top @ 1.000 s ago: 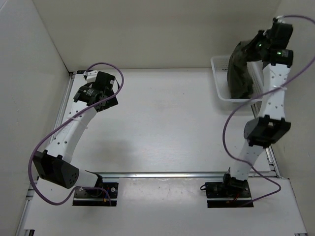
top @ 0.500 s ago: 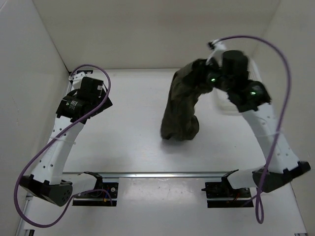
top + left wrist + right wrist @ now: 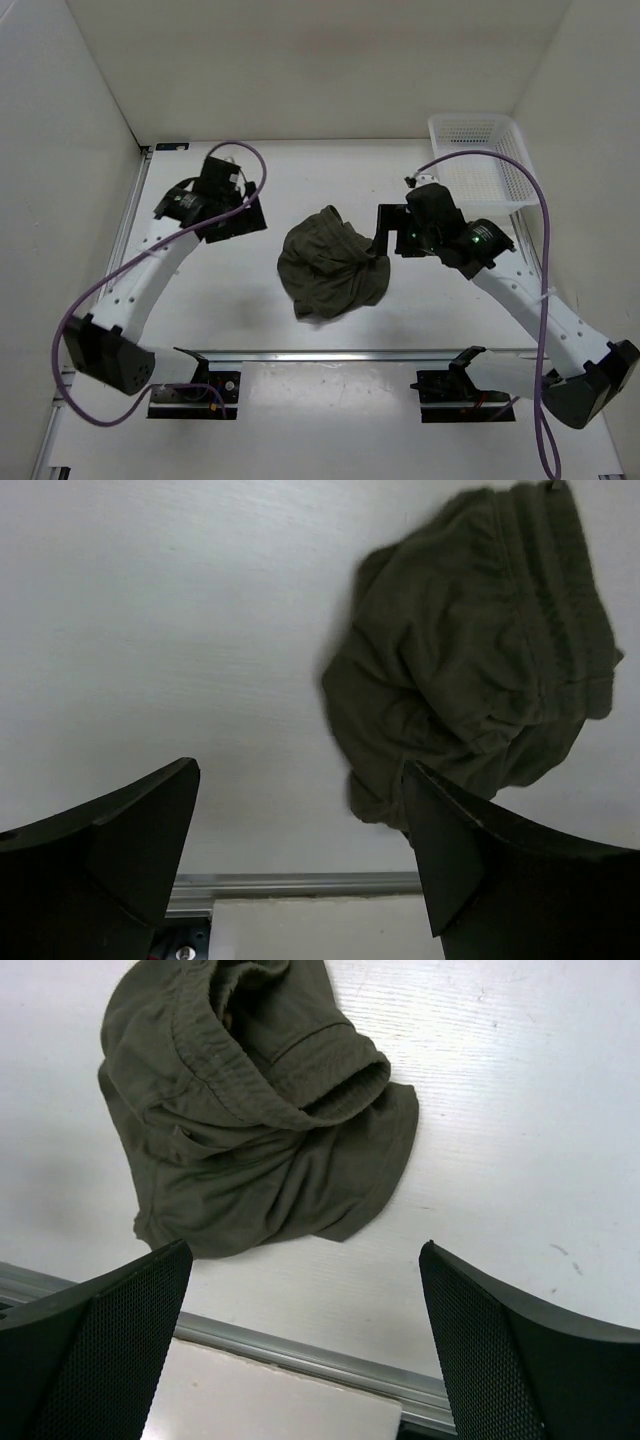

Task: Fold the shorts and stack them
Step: Move the shorts to the center of the board, then flatten the shorts out

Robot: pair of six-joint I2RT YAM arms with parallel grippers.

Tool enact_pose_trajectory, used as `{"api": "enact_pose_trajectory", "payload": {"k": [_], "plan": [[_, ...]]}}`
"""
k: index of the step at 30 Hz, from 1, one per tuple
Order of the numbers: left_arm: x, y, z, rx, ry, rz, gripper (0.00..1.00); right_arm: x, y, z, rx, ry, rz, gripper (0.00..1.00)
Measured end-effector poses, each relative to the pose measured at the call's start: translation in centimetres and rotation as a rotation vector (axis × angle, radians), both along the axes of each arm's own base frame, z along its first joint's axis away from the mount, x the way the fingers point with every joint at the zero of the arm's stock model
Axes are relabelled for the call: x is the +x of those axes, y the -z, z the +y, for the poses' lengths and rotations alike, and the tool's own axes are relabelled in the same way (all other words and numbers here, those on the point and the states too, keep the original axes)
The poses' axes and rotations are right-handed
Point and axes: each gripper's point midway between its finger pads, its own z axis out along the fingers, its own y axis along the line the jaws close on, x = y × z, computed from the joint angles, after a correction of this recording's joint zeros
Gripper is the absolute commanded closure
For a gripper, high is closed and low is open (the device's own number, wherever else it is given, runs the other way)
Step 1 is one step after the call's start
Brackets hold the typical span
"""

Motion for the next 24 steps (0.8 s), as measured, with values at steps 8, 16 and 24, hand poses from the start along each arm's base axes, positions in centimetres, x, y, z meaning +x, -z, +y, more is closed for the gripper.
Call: {"api": "enact_pose_trajectory", "payload": {"k": [8, 16, 24], "plan": [[6.0, 9.8, -9.1, 0.021, 0.162, 0.245, 0.00, -0.1, 6.6, 1.3, 0.032, 0.055, 0.169, 0.01], [5.5, 19.6, -11.5, -0.009, 0.179, 0.474, 0.43, 2.4, 11.3, 4.7, 0.074, 0.055, 0.311, 0.01], [5.2, 18.5, -11.9, -0.043, 0.186, 0.465, 0.90, 7.2, 12.9, 9.9, 0.117, -0.018, 0.322, 0.92]]}}
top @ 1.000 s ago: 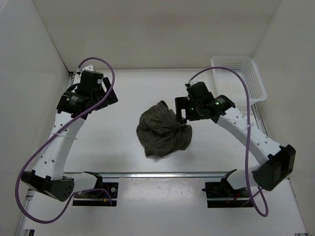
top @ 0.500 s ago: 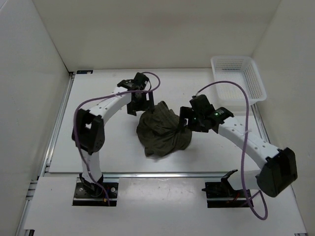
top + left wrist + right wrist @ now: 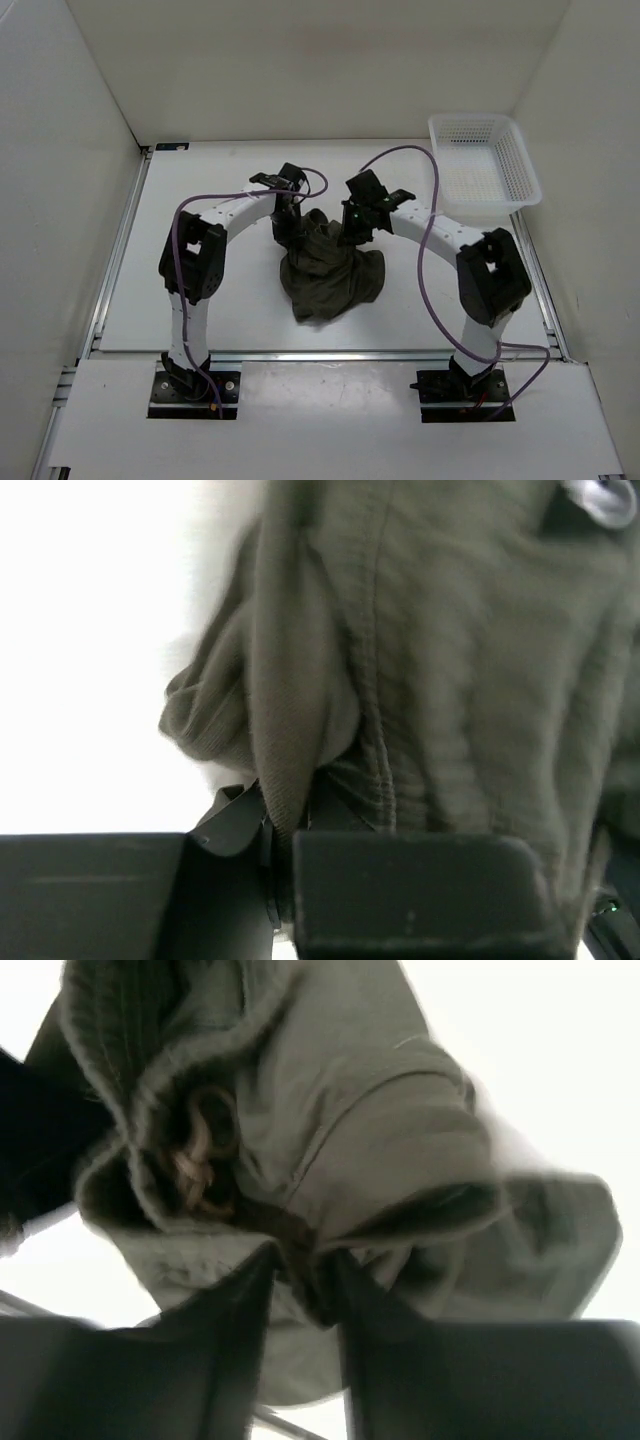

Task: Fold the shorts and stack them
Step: Flatten the shorts out

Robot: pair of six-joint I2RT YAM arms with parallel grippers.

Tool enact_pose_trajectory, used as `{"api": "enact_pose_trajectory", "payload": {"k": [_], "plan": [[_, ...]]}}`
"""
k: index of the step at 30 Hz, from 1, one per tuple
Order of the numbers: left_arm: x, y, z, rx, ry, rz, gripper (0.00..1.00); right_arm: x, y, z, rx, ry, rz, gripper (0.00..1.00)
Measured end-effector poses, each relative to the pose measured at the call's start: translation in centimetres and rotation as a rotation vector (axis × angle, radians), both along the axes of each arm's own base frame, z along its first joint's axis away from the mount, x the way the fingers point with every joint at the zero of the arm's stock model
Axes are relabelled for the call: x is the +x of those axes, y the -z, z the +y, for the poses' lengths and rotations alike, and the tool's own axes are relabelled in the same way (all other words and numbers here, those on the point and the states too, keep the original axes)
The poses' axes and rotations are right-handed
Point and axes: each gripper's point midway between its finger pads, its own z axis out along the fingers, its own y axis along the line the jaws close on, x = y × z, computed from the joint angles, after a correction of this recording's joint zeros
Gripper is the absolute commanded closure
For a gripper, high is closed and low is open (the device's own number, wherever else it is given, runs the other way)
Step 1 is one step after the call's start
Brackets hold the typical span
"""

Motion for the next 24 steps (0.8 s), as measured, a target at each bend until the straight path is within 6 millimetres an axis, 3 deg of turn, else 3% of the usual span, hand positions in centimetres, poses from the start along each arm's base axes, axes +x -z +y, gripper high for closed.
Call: {"api": "enact_pose_trajectory", "payload": {"k": [1, 3, 6, 8, 11, 14, 16, 17, 18, 20, 22, 24], "plan": [[0.0, -0.5, 0.1, 0.004, 0.003, -0.008, 0.90, 0.6, 0.1, 0.6, 0.005, -0.009, 0.001, 1.00], [0.4, -1.8, 0.6, 0.022, 0.002, -0.026, 0.90, 1.8, 0.3, 1.6, 0.017, -0.014, 0.004, 1.00], [2.3, -6.1, 1.3, 0.038, 0.000, -0.099, 0.90, 4.4, -2.2, 2.8, 0.040, -0.016, -0.041, 1.00], [4.4, -10.4, 1.7, 0.026, -0.011, -0.197, 0.90, 6.4, -5.8, 3.3, 0.080, -0.013, -0.114, 1.00], [7.0, -19.5, 2.4, -0.040, -0.037, -0.419, 0.90, 9.5, -13.6, 3.4, 0.168, 0.000, -0.293, 1.00], [6.1, -28.1, 3.4, -0.128, -0.063, -0.617, 0.90, 9.8, -20.6, 1.6, 0.218, 0.034, -0.455, 1.00], [3.1, -32.6, 3.1, -0.205, -0.053, -0.721, 0.90, 8.8, -24.7, 0.2, 0.248, 0.058, -0.563, 0.81], [1.3, -34.0, 2.4, -0.246, -0.035, -0.755, 0.89, 7.9, -26.4, -0.5, 0.264, 0.072, -0.609, 0.35], [-0.4, -34.8, 1.5, -0.286, -0.014, -0.776, 0.86, 7.0, -27.5, -1.3, 0.270, 0.089, -0.641, 0.19], [-4.6, -34.3, -0.6, -0.353, 0.052, -0.757, 0.64, 5.6, -28.1, -3.5, 0.252, 0.140, -0.702, 0.03], [-8.1, -31.7, -3.4, -0.391, 0.133, -0.681, 0.49, 5.4, -25.8, -6.9, 0.189, 0.238, -0.687, 0.01], [-10.2, -27.6, -6.0, -0.378, 0.197, -0.569, 0.41, 5.9, -21.8, -10.3, 0.108, 0.330, -0.624, 0.01]]}}
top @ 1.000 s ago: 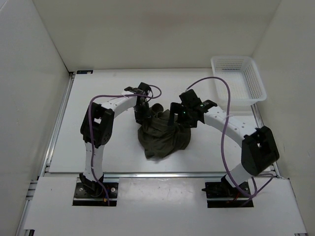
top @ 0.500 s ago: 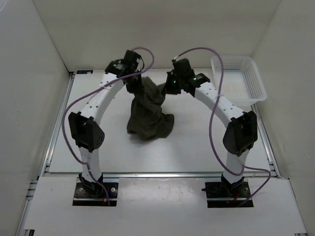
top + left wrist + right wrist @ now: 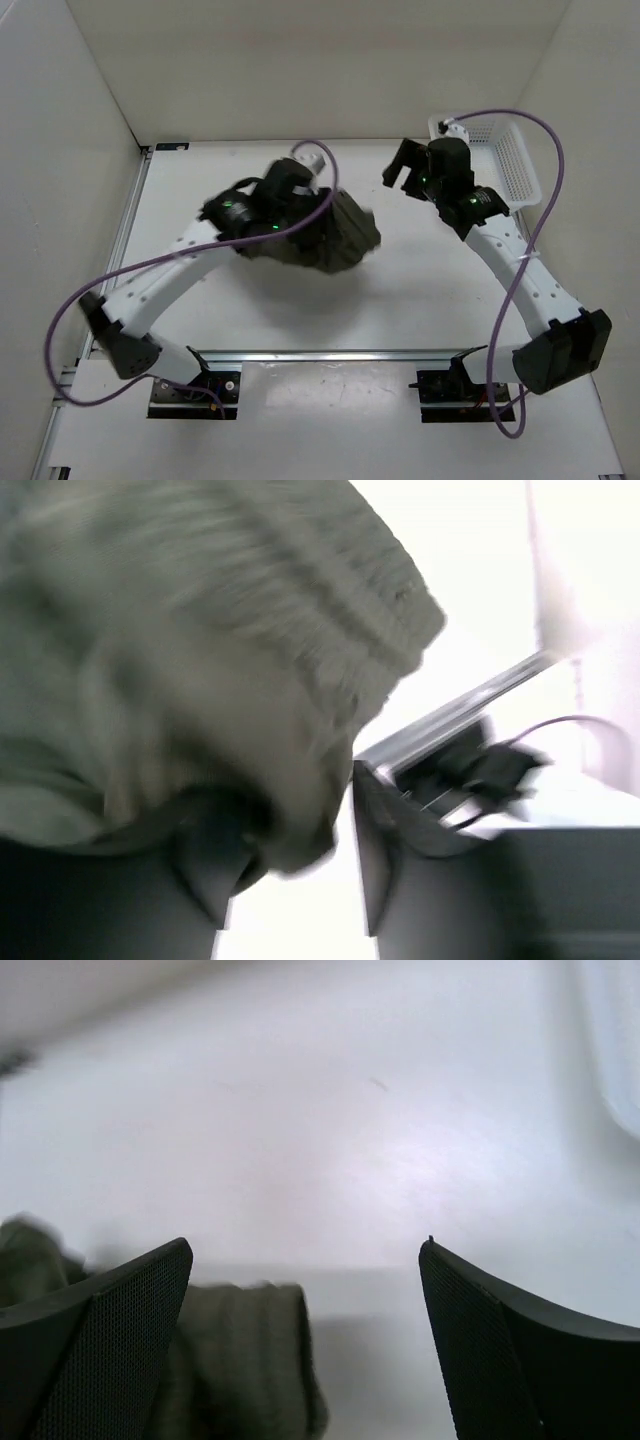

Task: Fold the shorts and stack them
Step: Flatten the shorts out

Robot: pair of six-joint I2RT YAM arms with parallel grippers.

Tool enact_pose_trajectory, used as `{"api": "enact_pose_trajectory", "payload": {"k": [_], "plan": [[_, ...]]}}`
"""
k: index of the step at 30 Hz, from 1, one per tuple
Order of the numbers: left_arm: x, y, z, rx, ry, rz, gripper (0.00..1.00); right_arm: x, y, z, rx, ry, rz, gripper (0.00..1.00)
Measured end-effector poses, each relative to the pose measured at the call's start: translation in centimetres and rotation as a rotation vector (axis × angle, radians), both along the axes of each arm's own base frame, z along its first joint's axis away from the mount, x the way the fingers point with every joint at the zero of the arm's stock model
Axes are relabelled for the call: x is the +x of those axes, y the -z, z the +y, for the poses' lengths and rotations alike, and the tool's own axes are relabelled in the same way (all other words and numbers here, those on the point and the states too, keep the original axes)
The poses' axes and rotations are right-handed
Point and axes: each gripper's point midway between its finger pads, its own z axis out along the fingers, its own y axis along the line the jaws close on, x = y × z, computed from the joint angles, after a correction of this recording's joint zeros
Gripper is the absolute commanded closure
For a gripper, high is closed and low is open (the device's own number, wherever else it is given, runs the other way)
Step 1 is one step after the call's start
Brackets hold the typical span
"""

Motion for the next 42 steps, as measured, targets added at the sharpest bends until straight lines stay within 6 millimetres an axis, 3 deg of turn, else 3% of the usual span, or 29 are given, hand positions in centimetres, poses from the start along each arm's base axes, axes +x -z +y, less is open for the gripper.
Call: {"api": "enact_pose_trajectory", "payload": {"k": [1, 2, 3, 5, 6, 7, 9, 10, 11, 13, 14, 15, 16, 19, 20, 21, 25, 27, 29, 30, 31, 32, 33, 35, 38, 42], "plan": [[-0.5, 2.7, -0.9, 0.047, 0.022, 0.055, 0.27, 0.2, 2.5, -1.5, -0.023, 0.042, 0.057, 0.01], [-0.6, 5.4, -1.4, 0.105, 0.029, 0.106, 0.21, 0.2, 5.2, -2.8, -0.049, 0.075, 0.120, 0.01], [-0.6, 8.3, -1.4, 0.174, 0.017, 0.167, 0.21, -0.1, 8.4, -4.4, -0.081, 0.115, 0.200, 0.01], [-0.1, 12.3, -0.6, 0.293, -0.029, 0.246, 0.27, -1.5, 12.0, -5.8, -0.122, 0.139, 0.299, 0.05], [0.2, 13.4, 0.1, 0.338, -0.052, 0.262, 0.31, -2.6, 13.3, -6.2, -0.142, 0.139, 0.343, 0.11], [0.6, 13.7, 0.9, 0.365, -0.073, 0.263, 0.36, -3.1, 13.8, -6.3, -0.150, 0.135, 0.358, 0.17], [1.7, 12.9, 2.8, 0.379, -0.126, 0.244, 0.64, -4.2, 13.7, -6.4, -0.145, 0.119, 0.355, 0.28], [2.5, 12.2, 3.7, 0.372, -0.157, 0.229, 0.75, -4.7, 13.4, -6.3, -0.140, 0.109, 0.344, 0.52], [3.4, 11.3, 4.7, 0.361, -0.191, 0.209, 0.84, -5.2, 12.9, -6.3, -0.136, 0.092, 0.327, 0.64], [5.6, 9.5, 7.3, 0.338, -0.274, 0.166, 0.90, -6.4, 11.8, -5.7, -0.104, 0.061, 0.296, 0.89], [6.2, 9.3, 8.2, 0.338, -0.304, 0.159, 0.90, -6.8, 11.7, -5.3, -0.102, 0.040, 0.290, 0.93], [7.0, 9.2, 9.2, 0.337, -0.337, 0.159, 0.90, -7.3, 11.5, -4.5, -0.094, 0.010, 0.283, 0.95], [7.6, 9.5, 10.3, 0.343, -0.367, 0.169, 0.76, -8.0, 11.7, -3.6, -0.092, -0.025, 0.288, 0.95], [9.4, 12.4, 11.7, 0.388, -0.402, 0.234, 0.44, -10.2, 13.2, 0.0, -0.103, -0.159, 0.335, 0.47], [9.9, 14.3, 11.7, 0.404, -0.400, 0.276, 0.24, -10.9, 13.8, 1.2, -0.114, -0.201, 0.354, 0.24], [10.1, 15.9, 11.7, 0.416, -0.392, 0.314, 0.15, -11.8, 14.7, 2.5, -0.128, -0.246, 0.383, 0.16], [10.0, 24.5, 11.2, 0.482, -0.336, 0.514, 0.14, -13.6, 18.4, 5.2, -0.210, -0.349, 0.484, 0.09], [9.7, 27.9, 10.8, 0.513, -0.305, 0.589, 0.19, -13.6, 20.3, 5.6, -0.245, -0.359, 0.535, 0.13], [9.2, 30.0, 10.7, 0.532, -0.290, 0.641, 0.36, -13.2, 21.7, 6.0, -0.272, -0.360, 0.576, 0.22], [9.1, 30.3, 10.6, 0.536, -0.281, 0.654, 0.47, -12.9, 22.3, 6.3, -0.283, -0.364, 0.590, 0.30], [9.2, 30.2, 10.4, 0.528, -0.277, 0.656, 0.60, -12.5, 22.8, 6.6, -0.290, -0.365, 0.600, 0.47], [9.6, 30.0, 10.2, 0.519, -0.276, 0.647, 0.86, -12.1, 23.2, 7.0, -0.300, -0.371, 0.612, 0.59], [10.3, 29.5, 9.7, 0.500, -0.266, 0.626, 0.90, -11.4, 24.1, 7.8, -0.300, -0.374, 0.625, 0.87], [10.7, 29.0, 9.5, 0.491, -0.262, 0.610, 0.90, -11.2, 24.8, 8.0, -0.309, -0.376, 0.641, 0.99], [11.0, 28.7, 9.5, 0.495, -0.259, 0.599, 0.90, -10.9, 24.7, 8.0, -0.316, -0.364, 0.642, 1.00], [11.7, 27.4, 10.2, 0.512, -0.269, 0.585, 0.90, -8.5, 21.7, 8.1, -0.313, -0.341, 0.582, 1.00]]}}
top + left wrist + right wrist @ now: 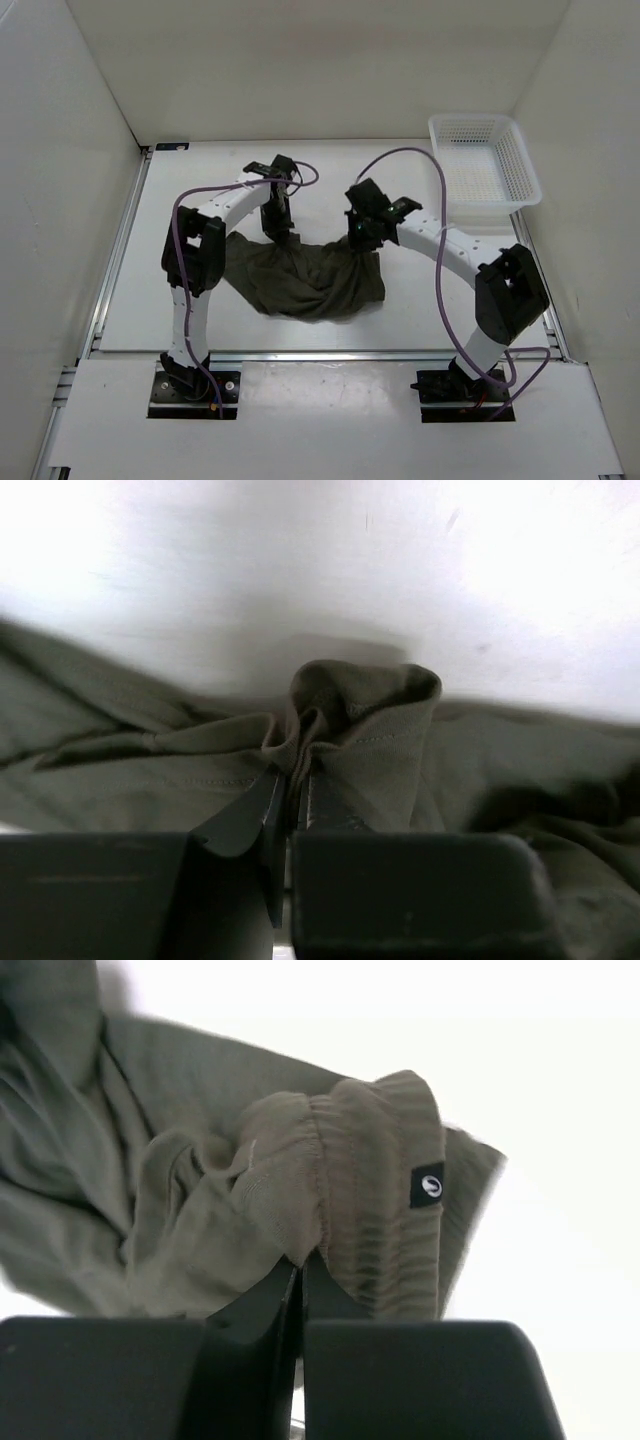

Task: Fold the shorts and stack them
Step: Flatten the shorts out

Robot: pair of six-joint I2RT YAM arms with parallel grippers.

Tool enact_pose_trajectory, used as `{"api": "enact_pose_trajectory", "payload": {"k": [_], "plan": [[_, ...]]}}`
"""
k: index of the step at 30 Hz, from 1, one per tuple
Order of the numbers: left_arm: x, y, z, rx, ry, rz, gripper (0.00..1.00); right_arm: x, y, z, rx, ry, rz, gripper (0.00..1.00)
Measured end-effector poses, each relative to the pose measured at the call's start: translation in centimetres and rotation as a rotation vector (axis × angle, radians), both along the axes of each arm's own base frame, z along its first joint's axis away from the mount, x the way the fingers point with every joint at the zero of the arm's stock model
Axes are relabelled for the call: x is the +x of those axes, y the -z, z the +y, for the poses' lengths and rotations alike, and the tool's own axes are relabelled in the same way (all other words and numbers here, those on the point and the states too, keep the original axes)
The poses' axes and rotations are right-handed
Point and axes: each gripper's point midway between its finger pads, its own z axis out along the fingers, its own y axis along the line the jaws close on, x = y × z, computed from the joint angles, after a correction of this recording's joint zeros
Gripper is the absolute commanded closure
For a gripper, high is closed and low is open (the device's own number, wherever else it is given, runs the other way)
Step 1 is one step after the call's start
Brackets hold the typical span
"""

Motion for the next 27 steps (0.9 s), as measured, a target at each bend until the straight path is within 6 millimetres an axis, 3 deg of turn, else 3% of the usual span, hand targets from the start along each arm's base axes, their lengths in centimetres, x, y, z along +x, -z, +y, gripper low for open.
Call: {"api": "enact_pose_trajectory", "payload": {"k": [2, 4, 7, 9, 11, 13, 15, 16, 17, 18, 19, 21, 24, 27], "plan": [[1.6, -2.0, 0.6, -0.008, -0.017, -0.039, 0.90, 2.4, -2.9, -0.1, 0.025, 0.022, -0.061, 1.00], [4.2, -5.0, 1.3, -0.030, -0.045, -0.113, 0.90, 5.6, -7.0, -0.6, 0.058, 0.057, -0.142, 1.00], [8.9, -11.7, 3.1, -0.087, -0.098, -0.291, 0.90, 10.1, -15.1, -1.5, 0.123, 0.112, -0.320, 1.00], [10.9, -16.5, 5.1, -0.123, -0.140, -0.419, 0.90, 11.8, -20.7, -2.3, 0.167, 0.143, -0.453, 1.00], [11.0, -20.7, 7.3, -0.155, -0.178, -0.513, 0.90, 11.6, -24.8, -2.9, 0.206, 0.155, -0.547, 1.00], [9.9, -24.3, 9.9, -0.175, -0.220, -0.600, 0.90, 10.1, -27.4, -3.6, 0.232, 0.156, -0.609, 1.00], [7.7, -26.7, 11.9, -0.182, -0.252, -0.657, 0.71, 7.8, -28.3, -4.4, 0.254, 0.149, -0.650, 0.98], [6.2, -27.3, 12.4, -0.189, -0.254, -0.685, 0.53, 6.5, -28.1, -4.8, 0.264, 0.146, -0.660, 0.93], [4.6, -27.2, 12.5, -0.192, -0.247, -0.688, 0.16, 5.0, -27.0, -5.4, 0.263, 0.142, -0.655, 0.82], [2.9, -26.7, 12.5, -0.194, -0.239, -0.678, 0.06, 3.6, -25.2, -5.9, 0.257, 0.145, -0.640, 0.38], [1.5, -25.8, 12.4, -0.201, -0.238, -0.670, 0.02, 2.8, -23.4, -6.3, 0.250, 0.155, -0.618, 0.24], [-1.1, -22.1, 12.2, -0.191, -0.229, -0.580, 0.00, 1.0, -18.2, -7.9, 0.189, 0.177, -0.538, 0.09], [-2.5, -16.0, 12.2, -0.153, -0.232, -0.411, 0.06, -1.2, -10.2, -9.7, 0.072, 0.213, -0.379, 0.02], [-3.9, -10.3, 12.5, -0.105, -0.242, -0.237, 0.31, -3.5, -5.9, -11.5, -0.022, 0.241, -0.267, 0.02]]}}
